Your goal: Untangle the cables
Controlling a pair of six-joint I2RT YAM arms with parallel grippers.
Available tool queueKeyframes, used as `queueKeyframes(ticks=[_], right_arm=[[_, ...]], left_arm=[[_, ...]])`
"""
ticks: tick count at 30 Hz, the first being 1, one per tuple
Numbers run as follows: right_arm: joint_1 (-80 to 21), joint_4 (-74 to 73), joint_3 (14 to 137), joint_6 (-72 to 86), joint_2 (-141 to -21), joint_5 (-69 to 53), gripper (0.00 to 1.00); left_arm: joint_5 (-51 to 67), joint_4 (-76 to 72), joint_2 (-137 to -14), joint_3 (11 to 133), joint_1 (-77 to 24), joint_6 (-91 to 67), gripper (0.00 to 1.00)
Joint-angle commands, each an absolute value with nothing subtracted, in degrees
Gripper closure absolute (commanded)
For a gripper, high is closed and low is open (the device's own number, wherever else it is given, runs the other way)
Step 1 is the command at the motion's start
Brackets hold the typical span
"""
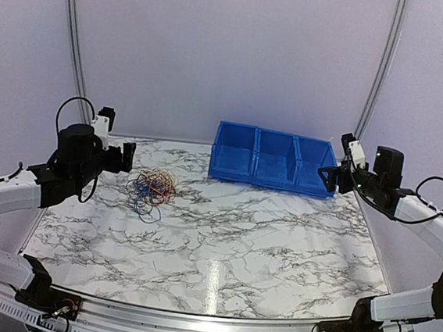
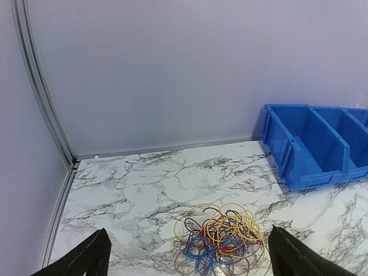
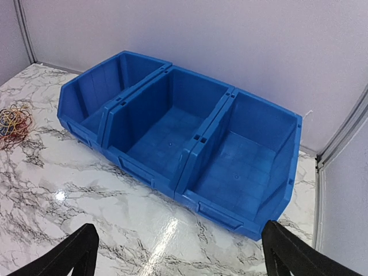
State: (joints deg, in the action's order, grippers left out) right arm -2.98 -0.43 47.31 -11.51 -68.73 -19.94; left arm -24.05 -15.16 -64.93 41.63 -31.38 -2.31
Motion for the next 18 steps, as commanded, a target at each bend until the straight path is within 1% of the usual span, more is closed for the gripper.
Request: queueKeyframes(ticks=[1, 4, 7, 8, 10, 12, 14, 15, 17, 18], right_arm=[[-3.70, 3.02, 49.97, -9.54, -69.76, -19.32, 0.01], [-4.00, 4.42, 48.68, -10.29, -69.34, -20.21, 0.02], [-3.95, 4.21, 47.28, -15.23, -69.10, -21.40, 0.01], [-3.94, 3.62, 47.11, -17.44, -69.02, -22.06, 0.01], [-3.95, 2.32, 46.99, -20.88, -68.72, -22.49, 0.01], [-3.96, 1.46, 47.15, -22.12, -68.77, -23.49, 0.01], [-3.94, 0.23, 47.48, -23.73, -68.88, -25.84, 0.02], [-3.95, 0.18, 47.43, -24.10, -68.98, -26.99, 0.03], [-3.96, 0.18, 47.21, -24.09, -69.12, -28.72, 0.04], [-3.96, 0.18, 47.15, -23.96, -69.23, -29.14, 0.05]], left_arm=[[-27.70, -17.81, -63.72, 42.25, -30.53, -4.99, 0.01], [-32.51, -18.10, -63.85, 41.65, -30.30, -5.79, 0.01], [-38.34, -17.07, -66.78, 42.71, -29.89, -7.94, 0.01], [-37.80, -16.56, -67.46, 43.33, -29.81, -7.99, 0.01], [-33.16, -15.98, -67.69, 43.61, -29.60, -5.59, 0.01], [-31.52, -15.41, -67.40, 43.55, -29.39, -6.72, 0.01], [-26.47, -14.96, -67.52, 43.05, -29.27, -4.17, 0.01], [-25.98, -13.87, -68.21, 43.00, -29.20, -4.31, 0.02], [-26.52, -7.33, -71.67, 46.02, -28.04, -7.86, 0.07], [-25.69, -2.33, -74.51, 50.04, -27.09, -10.74, 0.10]])
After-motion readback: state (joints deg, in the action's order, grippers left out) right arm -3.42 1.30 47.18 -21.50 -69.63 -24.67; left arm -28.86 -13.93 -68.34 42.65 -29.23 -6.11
